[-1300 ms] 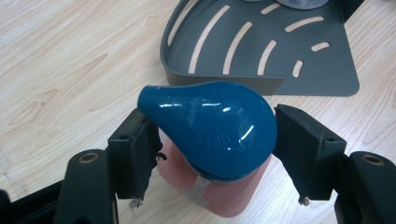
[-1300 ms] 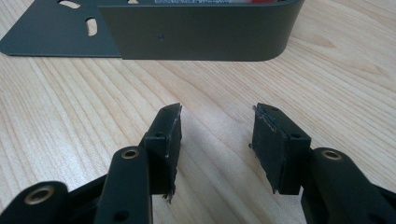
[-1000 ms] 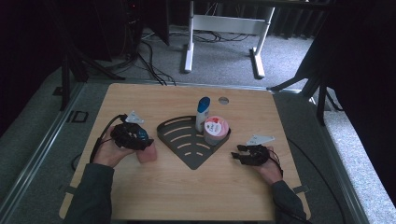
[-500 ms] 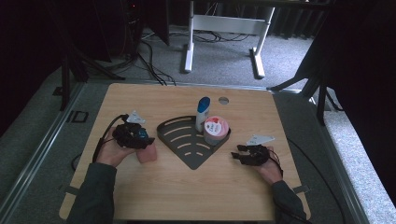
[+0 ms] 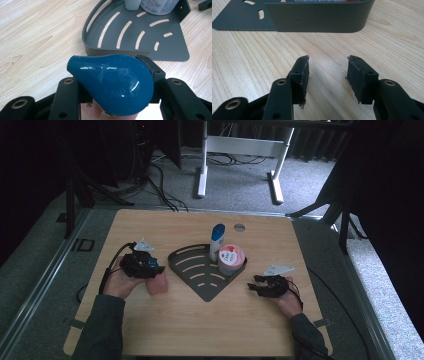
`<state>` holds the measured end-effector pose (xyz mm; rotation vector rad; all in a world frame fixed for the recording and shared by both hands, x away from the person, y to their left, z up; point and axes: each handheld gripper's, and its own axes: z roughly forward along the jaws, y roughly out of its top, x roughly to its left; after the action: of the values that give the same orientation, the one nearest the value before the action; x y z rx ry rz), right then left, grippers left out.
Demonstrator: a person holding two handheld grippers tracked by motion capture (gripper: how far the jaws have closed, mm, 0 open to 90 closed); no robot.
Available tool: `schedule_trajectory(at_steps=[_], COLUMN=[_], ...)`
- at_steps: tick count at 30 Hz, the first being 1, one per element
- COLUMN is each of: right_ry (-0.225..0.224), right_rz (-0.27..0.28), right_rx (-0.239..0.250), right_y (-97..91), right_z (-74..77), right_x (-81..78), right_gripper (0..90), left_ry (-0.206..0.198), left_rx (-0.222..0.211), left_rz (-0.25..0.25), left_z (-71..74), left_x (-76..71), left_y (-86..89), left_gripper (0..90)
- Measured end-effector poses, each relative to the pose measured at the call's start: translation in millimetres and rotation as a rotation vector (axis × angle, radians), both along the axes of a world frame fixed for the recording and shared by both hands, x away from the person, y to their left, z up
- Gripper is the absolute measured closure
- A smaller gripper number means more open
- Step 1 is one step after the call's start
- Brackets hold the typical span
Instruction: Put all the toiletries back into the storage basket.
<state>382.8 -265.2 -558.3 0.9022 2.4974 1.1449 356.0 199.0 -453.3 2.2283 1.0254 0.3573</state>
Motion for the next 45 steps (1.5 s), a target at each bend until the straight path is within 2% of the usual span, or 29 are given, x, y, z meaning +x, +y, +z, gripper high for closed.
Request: schedule_trajectory(at_steps=[12, 24, 45], right_ry=[0.001, 0.001, 0.002], right_rz=[-0.001, -0.001, 0.000], right_rx=[0.001, 0.002, 0.003], right_y=[0.0, 0.0, -0.3], right_z=[0.0, 0.0, 0.0], right_x=[0.0, 0.0, 0.2], right_gripper=[52.0, 52.0, 52.0], left_ry=[0.009, 0.003, 0.008], left_rx=[0.011, 0.033, 0.013], left_rz=[0.016, -0.013, -0.055], left_z=[1.8, 5.0, 13.9], left_x=[0.5, -6.7, -14.5], left_y=[-2.2, -12.1, -31.8], left_gripper=[53.1, 53.1, 53.1])
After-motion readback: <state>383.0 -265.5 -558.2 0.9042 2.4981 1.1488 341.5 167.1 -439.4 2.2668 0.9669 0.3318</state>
